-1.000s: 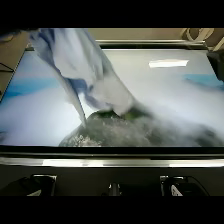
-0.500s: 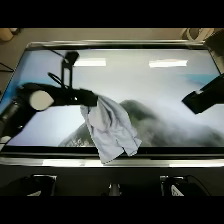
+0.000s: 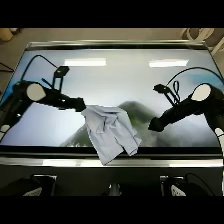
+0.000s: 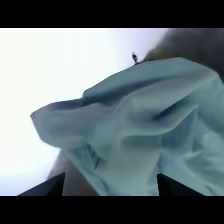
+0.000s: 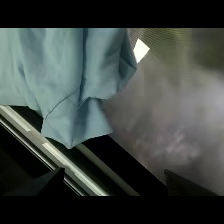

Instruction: Fold the shirts.

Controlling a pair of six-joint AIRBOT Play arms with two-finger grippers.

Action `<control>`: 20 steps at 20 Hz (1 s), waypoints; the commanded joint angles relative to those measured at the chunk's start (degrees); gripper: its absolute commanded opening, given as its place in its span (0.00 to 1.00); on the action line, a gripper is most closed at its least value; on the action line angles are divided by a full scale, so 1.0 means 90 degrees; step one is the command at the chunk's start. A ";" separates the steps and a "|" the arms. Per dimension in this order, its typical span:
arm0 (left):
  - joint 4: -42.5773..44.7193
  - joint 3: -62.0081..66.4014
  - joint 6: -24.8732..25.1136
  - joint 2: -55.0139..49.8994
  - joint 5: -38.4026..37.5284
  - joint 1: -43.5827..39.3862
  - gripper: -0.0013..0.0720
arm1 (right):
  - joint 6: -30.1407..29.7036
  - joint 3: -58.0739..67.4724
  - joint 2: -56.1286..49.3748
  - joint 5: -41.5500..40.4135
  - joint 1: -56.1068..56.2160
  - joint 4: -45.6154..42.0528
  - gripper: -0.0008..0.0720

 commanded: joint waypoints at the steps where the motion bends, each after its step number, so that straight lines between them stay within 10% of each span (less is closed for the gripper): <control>1: -0.0032 -0.0435 0.0444 0.0357 -0.1275 0.0809 1.00 | -0.0447 -0.0729 -0.0090 -0.0063 0.0005 0.0277 0.94; 7: -0.2761 -0.3997 0.0308 0.0840 0.0850 0.0153 1.00 | -0.0896 -0.1664 -0.0100 -0.0799 0.0007 0.1013 0.97; 14: -0.4260 -0.4311 0.0517 -0.0187 0.2327 -0.1183 0.99 | -0.1088 -0.1921 -0.0714 -0.1185 0.0612 0.1620 0.99; 18: -0.4362 -0.4308 0.0508 -0.0367 0.2856 -0.1265 0.75 | -0.0831 -0.1921 -0.1005 -0.1906 0.1270 0.1688 0.99; 20: -0.4362 -0.4294 0.0508 -0.0367 0.3075 -0.1268 0.36 | -0.0702 -0.1921 -0.1030 -0.2157 0.1370 0.1889 0.98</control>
